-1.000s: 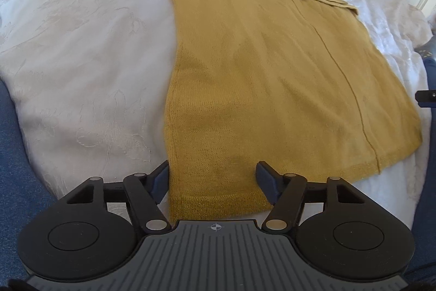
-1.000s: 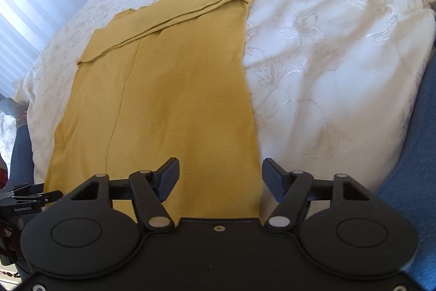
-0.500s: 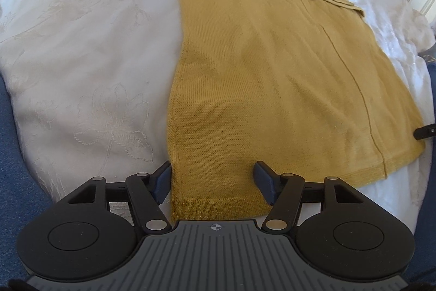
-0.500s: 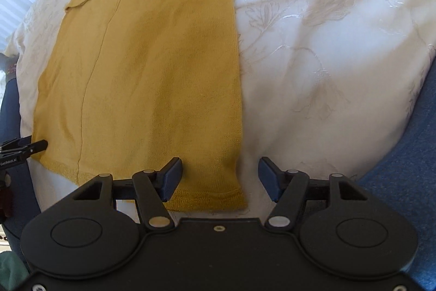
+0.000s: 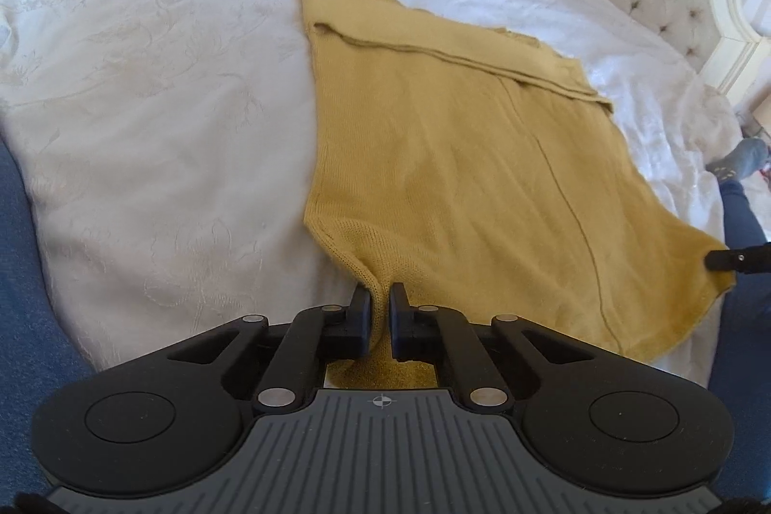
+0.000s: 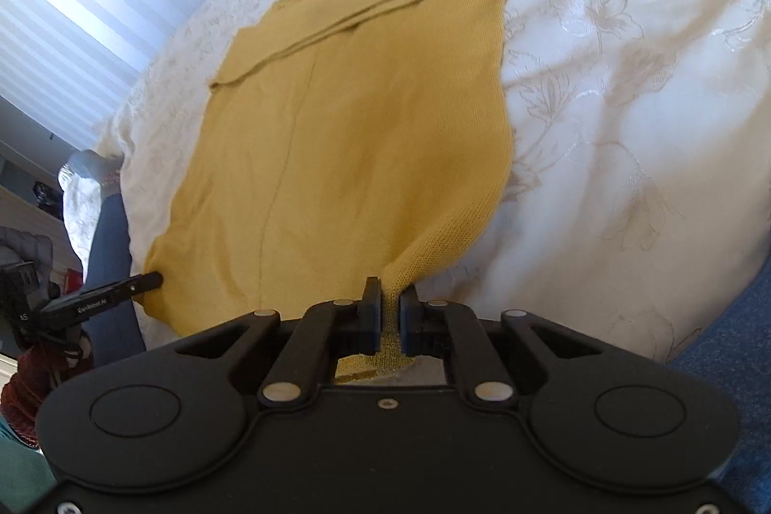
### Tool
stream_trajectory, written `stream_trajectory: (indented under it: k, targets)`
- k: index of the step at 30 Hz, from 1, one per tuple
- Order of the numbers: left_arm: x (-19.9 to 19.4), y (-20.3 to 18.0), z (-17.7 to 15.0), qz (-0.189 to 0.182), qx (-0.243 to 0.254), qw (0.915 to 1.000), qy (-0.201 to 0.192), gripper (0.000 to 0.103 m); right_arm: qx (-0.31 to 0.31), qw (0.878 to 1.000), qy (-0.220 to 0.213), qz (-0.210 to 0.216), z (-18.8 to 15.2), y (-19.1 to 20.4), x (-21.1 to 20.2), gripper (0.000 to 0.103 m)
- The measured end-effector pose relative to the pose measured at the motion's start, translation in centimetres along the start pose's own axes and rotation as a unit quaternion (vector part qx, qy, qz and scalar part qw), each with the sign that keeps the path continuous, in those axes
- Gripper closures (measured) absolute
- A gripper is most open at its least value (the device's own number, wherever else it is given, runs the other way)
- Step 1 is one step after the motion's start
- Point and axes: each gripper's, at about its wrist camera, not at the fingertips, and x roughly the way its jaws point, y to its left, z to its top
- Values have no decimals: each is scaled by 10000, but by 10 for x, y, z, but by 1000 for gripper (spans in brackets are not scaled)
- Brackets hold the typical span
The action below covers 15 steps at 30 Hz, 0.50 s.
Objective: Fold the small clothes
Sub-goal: 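Grasp the hem with both grippers and fold it over toward the collar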
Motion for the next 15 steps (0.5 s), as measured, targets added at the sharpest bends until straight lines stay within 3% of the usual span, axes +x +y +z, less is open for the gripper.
stream_trajectory:
  k: [6,15]
  targets:
    - [-15,3,28,-161,-304,9982,-496,96,268,9965,-717,327,13,2,-16,90]
    - [-8,6,95,-316,-310,9920,-1179,96,626,9839,-1559,615,79,-6,-8,90]
